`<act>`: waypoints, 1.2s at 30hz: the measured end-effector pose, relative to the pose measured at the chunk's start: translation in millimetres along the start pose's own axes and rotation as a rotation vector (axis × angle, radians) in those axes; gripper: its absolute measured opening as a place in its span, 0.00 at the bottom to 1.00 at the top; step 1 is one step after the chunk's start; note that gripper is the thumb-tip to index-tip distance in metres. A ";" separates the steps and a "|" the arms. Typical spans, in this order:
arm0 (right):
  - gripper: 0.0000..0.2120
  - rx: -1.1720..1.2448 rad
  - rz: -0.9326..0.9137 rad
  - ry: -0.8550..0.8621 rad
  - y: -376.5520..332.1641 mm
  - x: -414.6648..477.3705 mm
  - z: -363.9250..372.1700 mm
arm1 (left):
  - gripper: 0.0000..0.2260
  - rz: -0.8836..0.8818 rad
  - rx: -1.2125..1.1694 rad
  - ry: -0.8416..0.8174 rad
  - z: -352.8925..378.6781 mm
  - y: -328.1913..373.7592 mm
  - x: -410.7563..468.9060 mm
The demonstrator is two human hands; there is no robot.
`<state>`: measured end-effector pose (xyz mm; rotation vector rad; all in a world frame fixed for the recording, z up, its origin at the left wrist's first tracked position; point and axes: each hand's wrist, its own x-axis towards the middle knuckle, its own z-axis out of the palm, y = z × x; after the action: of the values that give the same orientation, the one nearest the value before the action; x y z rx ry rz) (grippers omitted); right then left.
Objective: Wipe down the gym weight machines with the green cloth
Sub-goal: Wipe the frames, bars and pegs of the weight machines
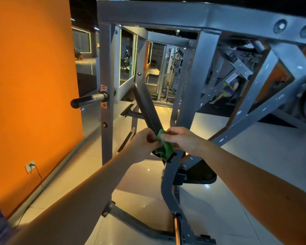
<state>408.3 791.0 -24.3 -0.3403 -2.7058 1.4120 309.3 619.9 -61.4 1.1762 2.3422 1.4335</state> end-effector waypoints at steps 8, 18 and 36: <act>0.19 0.110 0.029 0.090 101.9 -54.8 -98.0 | 0.10 0.004 0.013 -0.162 134.3 63.8 46.2; 0.03 -0.062 0.096 0.297 218.2 -91.8 -265.6 | 0.12 -0.023 -0.127 -0.209 293.2 163.1 122.6; 0.11 0.524 -0.048 0.516 222.1 -8.3 -374.2 | 0.08 0.366 -0.098 -0.123 308.5 222.4 320.6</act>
<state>513.9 1211.9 9.8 -0.5050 -1.8563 1.6651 364.5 1104.5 36.6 1.6775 2.0241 1.5080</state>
